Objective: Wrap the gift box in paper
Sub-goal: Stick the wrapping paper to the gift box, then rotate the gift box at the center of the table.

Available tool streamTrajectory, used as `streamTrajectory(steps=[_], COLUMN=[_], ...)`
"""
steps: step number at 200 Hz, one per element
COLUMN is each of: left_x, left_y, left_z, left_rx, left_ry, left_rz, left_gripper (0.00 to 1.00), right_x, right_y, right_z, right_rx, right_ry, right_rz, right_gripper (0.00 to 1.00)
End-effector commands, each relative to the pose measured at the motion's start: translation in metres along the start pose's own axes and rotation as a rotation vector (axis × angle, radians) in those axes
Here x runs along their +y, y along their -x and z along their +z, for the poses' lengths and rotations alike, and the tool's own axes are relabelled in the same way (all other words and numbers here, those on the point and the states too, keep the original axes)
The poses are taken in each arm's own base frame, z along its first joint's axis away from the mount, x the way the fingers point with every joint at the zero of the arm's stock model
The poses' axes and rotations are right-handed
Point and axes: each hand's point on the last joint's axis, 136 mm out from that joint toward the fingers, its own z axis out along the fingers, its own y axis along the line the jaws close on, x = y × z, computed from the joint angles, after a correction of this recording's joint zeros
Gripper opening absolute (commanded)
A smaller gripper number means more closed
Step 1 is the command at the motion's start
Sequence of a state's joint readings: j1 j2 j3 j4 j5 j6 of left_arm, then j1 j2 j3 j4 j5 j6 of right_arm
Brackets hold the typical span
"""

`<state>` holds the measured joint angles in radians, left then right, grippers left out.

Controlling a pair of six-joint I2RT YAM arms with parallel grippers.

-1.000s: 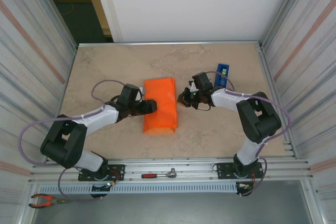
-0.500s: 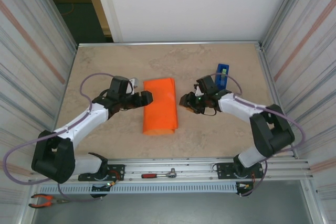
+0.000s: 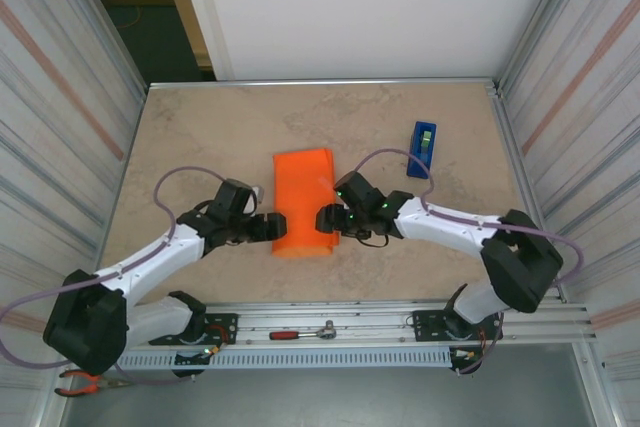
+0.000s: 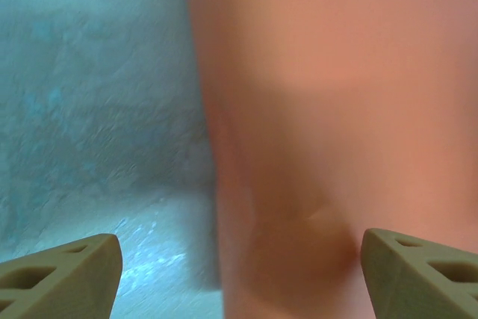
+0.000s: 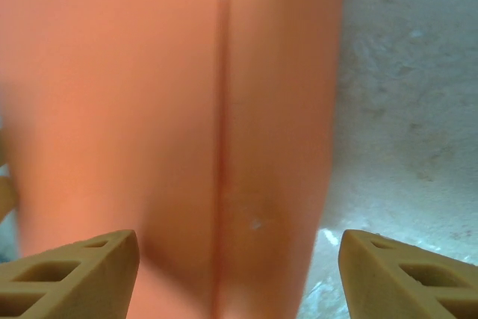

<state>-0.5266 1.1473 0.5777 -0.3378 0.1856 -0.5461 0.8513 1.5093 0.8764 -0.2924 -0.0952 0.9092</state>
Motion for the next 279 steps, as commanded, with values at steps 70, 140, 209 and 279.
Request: streamTrajectory(steps=[70, 140, 209, 279], left_x=[-0.018, -0.026, -0.024, -0.064], left_y=[0.027, 0.116, 0.176, 0.193], left_z=[-0.011, -0.014, 0.046, 0.088], left_rx=[-0.049, -0.126, -0.033, 0.003], left_ry=[-0.028, -0.066, -0.005, -0.129], left_rz=[0.040, -0.061, -0.143, -0.116], left_gripper=[0.84, 0.85, 0.84, 0.84], right_x=[-0.017, -0.037, -0.031, -0.013], right_y=[0.025, 0.117, 0.171, 0.169], right_z=[-0.028, -0.060, -0.034, 0.018], right_rx=[-0.053, -0.127, -0.023, 0.071], right_ry=[-0.033, 0.135, 0.277, 0.348], right_rz=[0.015, 0.148, 0.244, 0.301], right_gripper=[0.75, 0.98, 0.93, 0.85])
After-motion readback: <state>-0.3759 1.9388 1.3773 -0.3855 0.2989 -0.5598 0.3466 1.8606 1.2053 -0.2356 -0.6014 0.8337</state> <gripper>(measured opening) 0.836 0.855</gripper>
